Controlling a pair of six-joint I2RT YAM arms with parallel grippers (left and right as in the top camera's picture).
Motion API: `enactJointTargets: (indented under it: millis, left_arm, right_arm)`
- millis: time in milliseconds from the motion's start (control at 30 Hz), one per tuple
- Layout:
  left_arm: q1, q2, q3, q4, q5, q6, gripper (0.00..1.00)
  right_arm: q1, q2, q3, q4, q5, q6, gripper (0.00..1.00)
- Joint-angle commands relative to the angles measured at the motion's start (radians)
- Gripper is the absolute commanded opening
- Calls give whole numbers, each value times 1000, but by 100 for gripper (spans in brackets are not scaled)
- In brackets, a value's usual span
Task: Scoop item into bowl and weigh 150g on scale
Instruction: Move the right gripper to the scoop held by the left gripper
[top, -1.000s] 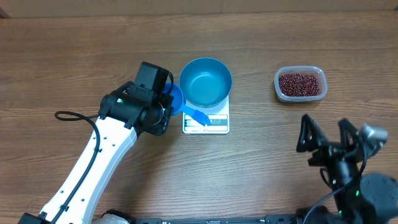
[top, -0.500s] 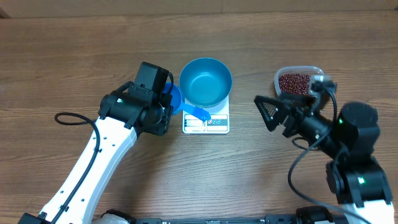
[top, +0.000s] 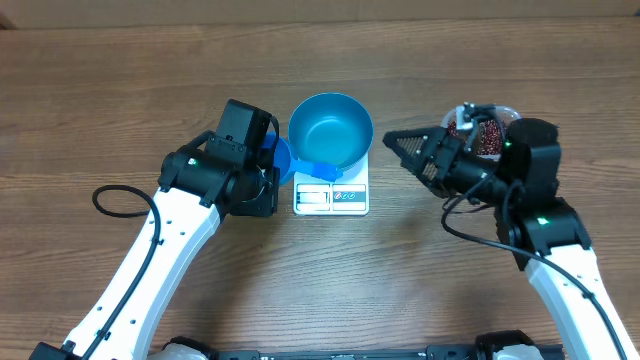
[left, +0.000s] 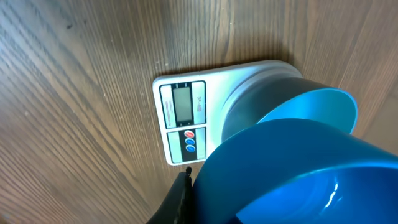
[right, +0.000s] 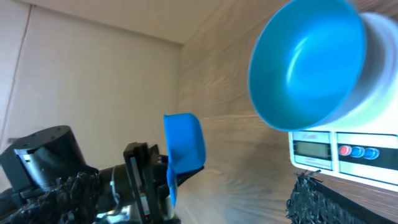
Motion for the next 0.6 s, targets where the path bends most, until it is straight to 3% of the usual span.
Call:
enactJointTargets:
  millis: [0, 167, 567]
  left_arm:
    - [-8, -16, 19, 0, 16, -83, 4]
    - [-8, -16, 19, 7, 39, -138, 4]
    - [-13, -16, 19, 24, 68, -137, 4]
  right_arm:
    - [40, 1, 23, 51, -27, 63, 99]
    - [120, 1, 23, 121, 39, 114, 96]
    - [280, 1, 23, 143, 162, 108, 93]
